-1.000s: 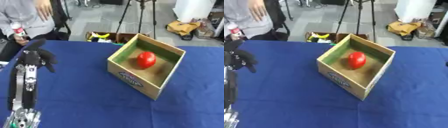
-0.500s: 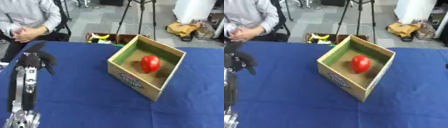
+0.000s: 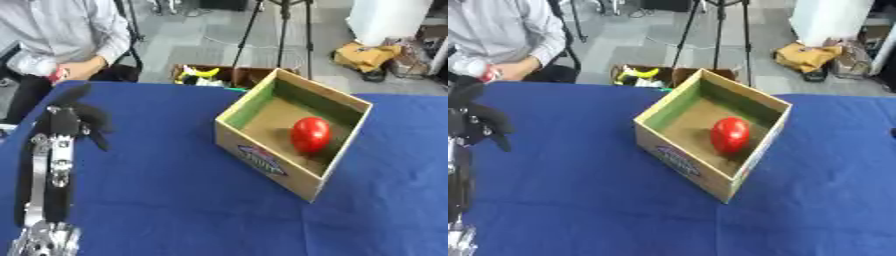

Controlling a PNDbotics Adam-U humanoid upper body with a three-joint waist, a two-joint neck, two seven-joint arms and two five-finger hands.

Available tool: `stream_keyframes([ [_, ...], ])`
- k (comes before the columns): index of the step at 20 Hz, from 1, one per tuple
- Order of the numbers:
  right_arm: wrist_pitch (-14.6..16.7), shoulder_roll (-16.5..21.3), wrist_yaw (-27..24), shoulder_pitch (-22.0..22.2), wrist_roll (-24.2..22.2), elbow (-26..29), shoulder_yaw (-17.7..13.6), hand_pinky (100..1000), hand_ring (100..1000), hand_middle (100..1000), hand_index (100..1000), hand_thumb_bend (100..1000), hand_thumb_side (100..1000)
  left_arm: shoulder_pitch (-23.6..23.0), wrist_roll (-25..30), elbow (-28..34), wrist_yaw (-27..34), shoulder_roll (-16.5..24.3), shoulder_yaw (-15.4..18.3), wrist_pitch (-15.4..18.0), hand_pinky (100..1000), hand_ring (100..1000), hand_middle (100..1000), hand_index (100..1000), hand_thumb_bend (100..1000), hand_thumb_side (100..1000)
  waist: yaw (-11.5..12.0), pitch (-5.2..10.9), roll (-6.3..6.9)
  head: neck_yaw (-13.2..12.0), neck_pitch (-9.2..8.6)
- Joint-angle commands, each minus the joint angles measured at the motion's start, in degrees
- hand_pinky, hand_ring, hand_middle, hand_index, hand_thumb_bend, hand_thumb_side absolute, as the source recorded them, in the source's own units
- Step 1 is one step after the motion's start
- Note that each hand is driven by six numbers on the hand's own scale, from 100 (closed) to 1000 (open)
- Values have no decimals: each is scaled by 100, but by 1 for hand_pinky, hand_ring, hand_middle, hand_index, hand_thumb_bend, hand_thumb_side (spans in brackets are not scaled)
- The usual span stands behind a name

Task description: Pick up objects on the table and place them in the box.

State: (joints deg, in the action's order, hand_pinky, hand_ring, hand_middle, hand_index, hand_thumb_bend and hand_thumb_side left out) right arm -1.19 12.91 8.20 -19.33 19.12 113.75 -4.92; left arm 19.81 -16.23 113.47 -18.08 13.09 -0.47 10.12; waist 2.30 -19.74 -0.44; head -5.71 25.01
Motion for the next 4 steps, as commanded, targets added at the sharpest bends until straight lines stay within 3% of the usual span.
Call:
stream_keyframes([
  [1,-14,61,25,-36,19,84,-21,772,818,747,772,100,1000,29,-16,112,-27,34,53,23,310,472,494,832,244,1000,2,84,18,8,-34],
  [4,-18,60,33,-38,23,84,-19,772,817,747,772,100,1000,24,-11,112,-33,32,54,24,309,471,493,832,237,1000,2,68,29,19,-35],
])
